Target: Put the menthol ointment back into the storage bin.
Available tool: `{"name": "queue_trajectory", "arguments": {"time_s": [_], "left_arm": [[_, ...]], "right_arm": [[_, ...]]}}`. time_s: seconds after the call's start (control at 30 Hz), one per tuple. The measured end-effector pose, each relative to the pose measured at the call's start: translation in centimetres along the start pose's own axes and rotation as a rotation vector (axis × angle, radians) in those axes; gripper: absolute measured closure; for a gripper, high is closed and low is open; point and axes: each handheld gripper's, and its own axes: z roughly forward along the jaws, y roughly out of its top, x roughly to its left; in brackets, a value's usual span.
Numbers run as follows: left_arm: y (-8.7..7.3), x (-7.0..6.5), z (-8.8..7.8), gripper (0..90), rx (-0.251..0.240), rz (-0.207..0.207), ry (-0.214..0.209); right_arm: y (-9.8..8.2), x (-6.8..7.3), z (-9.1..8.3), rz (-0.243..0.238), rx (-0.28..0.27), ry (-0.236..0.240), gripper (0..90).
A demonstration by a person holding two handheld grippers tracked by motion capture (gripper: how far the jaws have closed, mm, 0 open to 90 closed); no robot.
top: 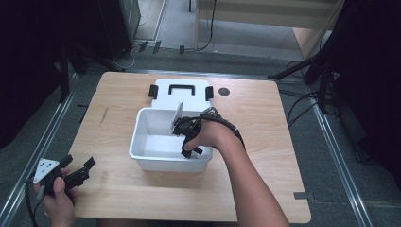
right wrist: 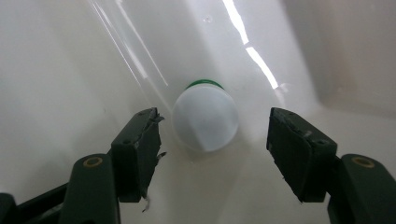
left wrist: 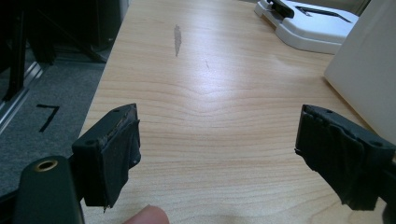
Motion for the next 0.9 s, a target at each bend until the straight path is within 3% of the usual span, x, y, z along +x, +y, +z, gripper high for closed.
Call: {"name": "queue_trajectory", "arguments": {"time_s": [0.3, 0.67, 0.9], "left_arm": [[0.0, 0.0, 0.0, 14.4, 0.001, 0.003, 0.0], [0.0, 0.0, 0.0, 14.4, -0.001, 0.004, 0.001], [0.0, -0.1, 0.0, 14.4, 0.0, 0.009, 0.002]], "right_arm": [[-1.2, -0.6, -3.5, 0.026, -0.032, -0.038, 33.2], [-3.4, -1.1, -7.7, 0.064, -0.103, -0.045, 32.1], [-5.0, -1.8, -8.9, 0.088, -0.117, -0.062, 31.9]]}}
